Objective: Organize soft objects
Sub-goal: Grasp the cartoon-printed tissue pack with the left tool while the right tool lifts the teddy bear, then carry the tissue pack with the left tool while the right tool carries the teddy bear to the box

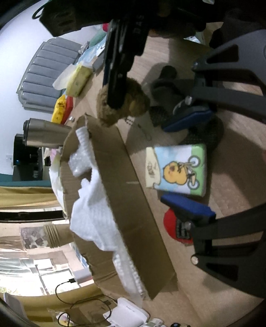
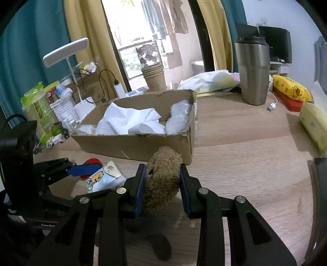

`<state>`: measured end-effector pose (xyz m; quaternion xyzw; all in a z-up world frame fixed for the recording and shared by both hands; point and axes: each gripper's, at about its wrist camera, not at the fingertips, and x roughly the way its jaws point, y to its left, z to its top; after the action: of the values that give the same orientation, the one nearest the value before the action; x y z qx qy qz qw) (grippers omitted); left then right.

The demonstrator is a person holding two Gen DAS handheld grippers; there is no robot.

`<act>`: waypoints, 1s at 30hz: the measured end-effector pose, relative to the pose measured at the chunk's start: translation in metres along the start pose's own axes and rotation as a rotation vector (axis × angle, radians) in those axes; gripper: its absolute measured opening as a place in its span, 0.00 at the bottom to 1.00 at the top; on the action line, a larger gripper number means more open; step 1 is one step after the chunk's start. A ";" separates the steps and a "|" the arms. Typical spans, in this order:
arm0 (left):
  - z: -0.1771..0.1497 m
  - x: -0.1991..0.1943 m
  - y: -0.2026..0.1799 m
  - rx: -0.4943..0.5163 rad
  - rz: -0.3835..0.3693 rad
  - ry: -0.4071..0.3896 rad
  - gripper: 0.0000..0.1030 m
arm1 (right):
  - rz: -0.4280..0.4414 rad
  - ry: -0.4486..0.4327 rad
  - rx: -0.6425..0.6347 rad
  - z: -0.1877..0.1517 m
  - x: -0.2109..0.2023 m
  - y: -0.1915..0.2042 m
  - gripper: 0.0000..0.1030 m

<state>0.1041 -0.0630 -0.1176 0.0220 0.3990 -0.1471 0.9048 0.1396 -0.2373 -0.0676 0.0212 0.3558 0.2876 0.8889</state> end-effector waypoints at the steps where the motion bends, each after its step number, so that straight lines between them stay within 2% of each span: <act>1: 0.000 0.001 0.001 -0.005 0.001 0.002 0.62 | 0.001 -0.001 0.001 0.000 0.000 -0.001 0.32; 5: 0.001 0.006 0.007 -0.039 0.007 0.031 0.62 | 0.005 0.001 -0.001 -0.001 0.000 -0.001 0.32; 11: 0.000 0.003 0.010 -0.047 -0.008 0.018 0.61 | 0.008 -0.007 -0.007 0.000 -0.003 0.002 0.32; 15: -0.001 0.003 0.005 -0.023 -0.016 0.024 0.46 | 0.008 -0.021 -0.013 0.003 -0.006 0.005 0.32; 22: -0.001 -0.004 0.005 -0.023 -0.042 0.010 0.46 | 0.008 -0.035 -0.027 0.007 -0.010 0.010 0.33; 30: 0.006 -0.024 0.006 -0.032 -0.069 -0.069 0.46 | 0.015 -0.068 -0.056 0.016 -0.020 0.017 0.33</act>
<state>0.0947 -0.0518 -0.0963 -0.0115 0.3703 -0.1722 0.9128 0.1293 -0.2308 -0.0392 0.0085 0.3170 0.3032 0.8986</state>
